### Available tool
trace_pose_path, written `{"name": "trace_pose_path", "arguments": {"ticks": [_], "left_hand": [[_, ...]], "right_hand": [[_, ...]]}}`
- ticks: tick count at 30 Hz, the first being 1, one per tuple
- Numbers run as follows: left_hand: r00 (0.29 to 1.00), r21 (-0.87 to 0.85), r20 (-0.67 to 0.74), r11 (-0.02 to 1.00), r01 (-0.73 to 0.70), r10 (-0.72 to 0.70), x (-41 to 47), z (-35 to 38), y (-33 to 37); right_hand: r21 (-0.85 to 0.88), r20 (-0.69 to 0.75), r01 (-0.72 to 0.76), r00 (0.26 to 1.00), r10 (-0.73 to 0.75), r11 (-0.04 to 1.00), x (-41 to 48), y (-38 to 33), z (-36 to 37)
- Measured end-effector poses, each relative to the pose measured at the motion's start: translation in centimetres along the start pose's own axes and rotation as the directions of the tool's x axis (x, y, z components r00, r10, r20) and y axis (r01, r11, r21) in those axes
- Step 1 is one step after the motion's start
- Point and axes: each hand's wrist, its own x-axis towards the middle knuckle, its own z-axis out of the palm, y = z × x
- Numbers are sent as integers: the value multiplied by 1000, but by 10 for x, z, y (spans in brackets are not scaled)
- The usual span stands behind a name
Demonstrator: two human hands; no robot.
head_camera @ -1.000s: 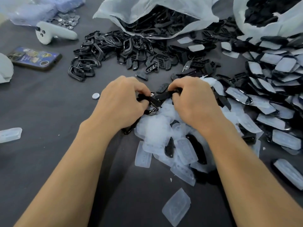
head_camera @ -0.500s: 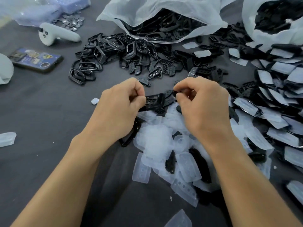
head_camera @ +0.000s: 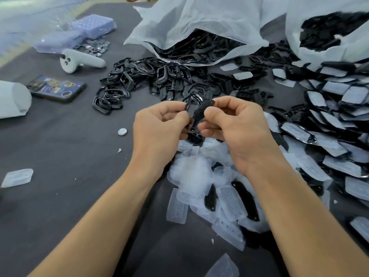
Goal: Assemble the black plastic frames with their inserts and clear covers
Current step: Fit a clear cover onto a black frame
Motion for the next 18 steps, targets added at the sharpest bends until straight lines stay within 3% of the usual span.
{"name": "trace_pose_path", "arguments": {"ticks": [8, 14, 18], "left_hand": [[999, -48, 20, 999, -26, 27, 6, -1, -1], [997, -27, 80, 1000, 7, -5, 3, 1, -1], [994, -147, 62, 984, 97, -88, 4, -2, 1]], "right_hand": [[-40, -26, -9, 1000, 8, 999, 0, -6, -2], [149, 61, -6, 998, -3, 989, 2, -13, -5], [206, 69, 4, 997, -18, 979, 4, -8, 0]]}}
